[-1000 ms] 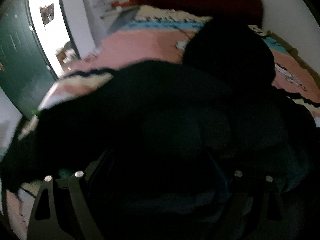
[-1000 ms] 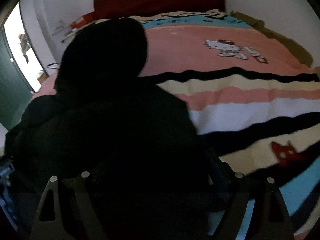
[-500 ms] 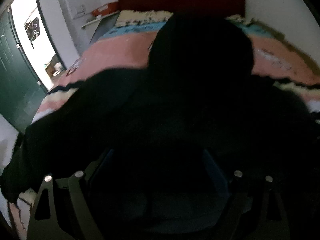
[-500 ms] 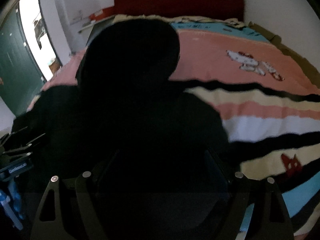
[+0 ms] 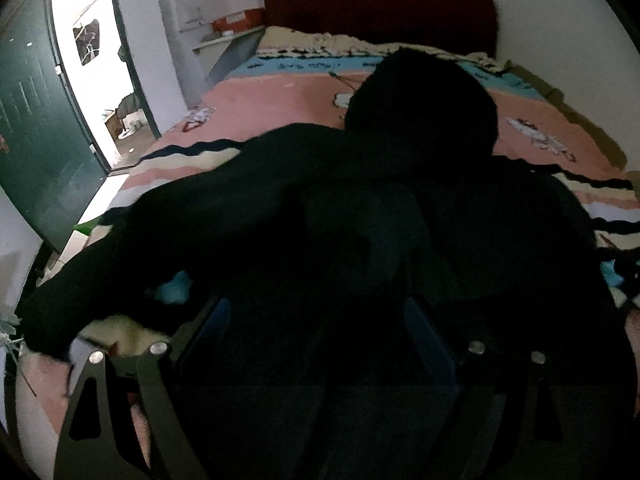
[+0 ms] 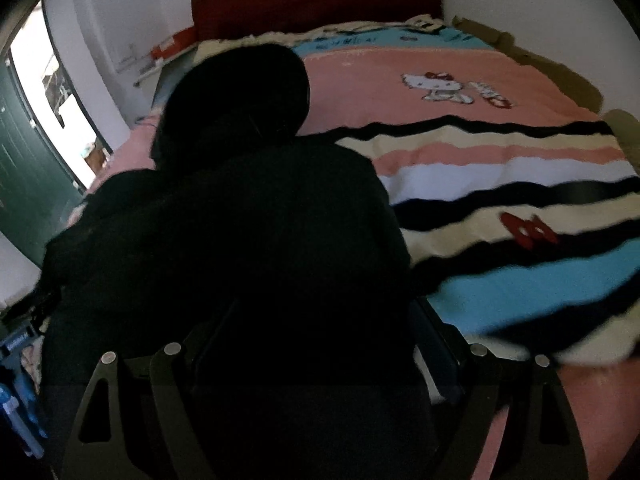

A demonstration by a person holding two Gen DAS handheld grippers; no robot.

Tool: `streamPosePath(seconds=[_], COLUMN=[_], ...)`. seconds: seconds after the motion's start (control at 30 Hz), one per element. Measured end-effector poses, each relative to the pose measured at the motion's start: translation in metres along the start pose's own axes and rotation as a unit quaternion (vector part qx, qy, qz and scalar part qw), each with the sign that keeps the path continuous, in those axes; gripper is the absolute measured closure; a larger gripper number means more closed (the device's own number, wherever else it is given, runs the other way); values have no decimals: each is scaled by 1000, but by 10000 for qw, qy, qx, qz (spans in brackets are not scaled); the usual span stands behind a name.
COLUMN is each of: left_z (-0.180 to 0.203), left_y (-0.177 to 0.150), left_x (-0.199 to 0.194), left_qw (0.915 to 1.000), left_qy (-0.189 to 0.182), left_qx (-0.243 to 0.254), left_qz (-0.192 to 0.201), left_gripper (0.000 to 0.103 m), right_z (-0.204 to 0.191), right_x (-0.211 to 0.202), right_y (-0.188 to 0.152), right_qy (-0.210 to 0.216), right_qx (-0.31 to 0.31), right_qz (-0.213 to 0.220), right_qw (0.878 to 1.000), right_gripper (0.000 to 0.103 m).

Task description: Fold large clothes

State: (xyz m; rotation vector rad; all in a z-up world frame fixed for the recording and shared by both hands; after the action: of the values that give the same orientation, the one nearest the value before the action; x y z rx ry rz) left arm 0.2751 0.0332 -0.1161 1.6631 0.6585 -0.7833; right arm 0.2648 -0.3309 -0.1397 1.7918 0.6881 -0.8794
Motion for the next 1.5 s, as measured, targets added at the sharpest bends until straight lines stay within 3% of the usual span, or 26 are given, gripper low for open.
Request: streamPosePath(seconds=[0.23,0.43,0.7,0.93,1.17,1.3,1.5], left_z=[-27,-53,-121,-188,-221,-239,-277], left_y=[-37,-59,-103,-138,-179,-191,-199], left_x=[-66,-92,-97,-99,-87,-82,-68], left_qw=[9996,9978,9947,9821,9718,9651,9416], left_qy=[-100,-273,148,295,382,288,6], left_qx=[-196,-543,-1015,-1856,-2304,-2598,-3365], left_qz=[171,252,-37,-108,-311,-181,99], left_gripper=[14,14,14,14,14,14,14], right_z=[-3,-10,-8,0,8,12,9], right_x=[-82,-127,-166,-172,-164,-155,-141], right_y=[-29,-52,-75,-84,-90,-91,-92], right_qy=[149,227,285,223,111,13,-195], right_qx=[89,-8,-12,-28,2,71,25], right_qz=[436,686,1003,1098,1037,940,805], right_qw=[9989,9974,9945,9937,9945,9955,9966], right_gripper=[19,17,16,12,11,11,11])
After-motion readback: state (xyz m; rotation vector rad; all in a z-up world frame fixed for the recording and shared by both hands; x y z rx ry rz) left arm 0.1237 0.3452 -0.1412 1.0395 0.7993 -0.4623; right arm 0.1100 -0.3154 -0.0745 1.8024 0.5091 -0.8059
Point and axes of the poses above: each gripper's, at about its wrist camera, not at the fingertips, and x roughly the way its jaws point, z to its right, y to its top, the point moved 4 cm from there along x, roughly the way its jaws point, and after that the axes turned 9 degrees about x, right-handed, at the moved point
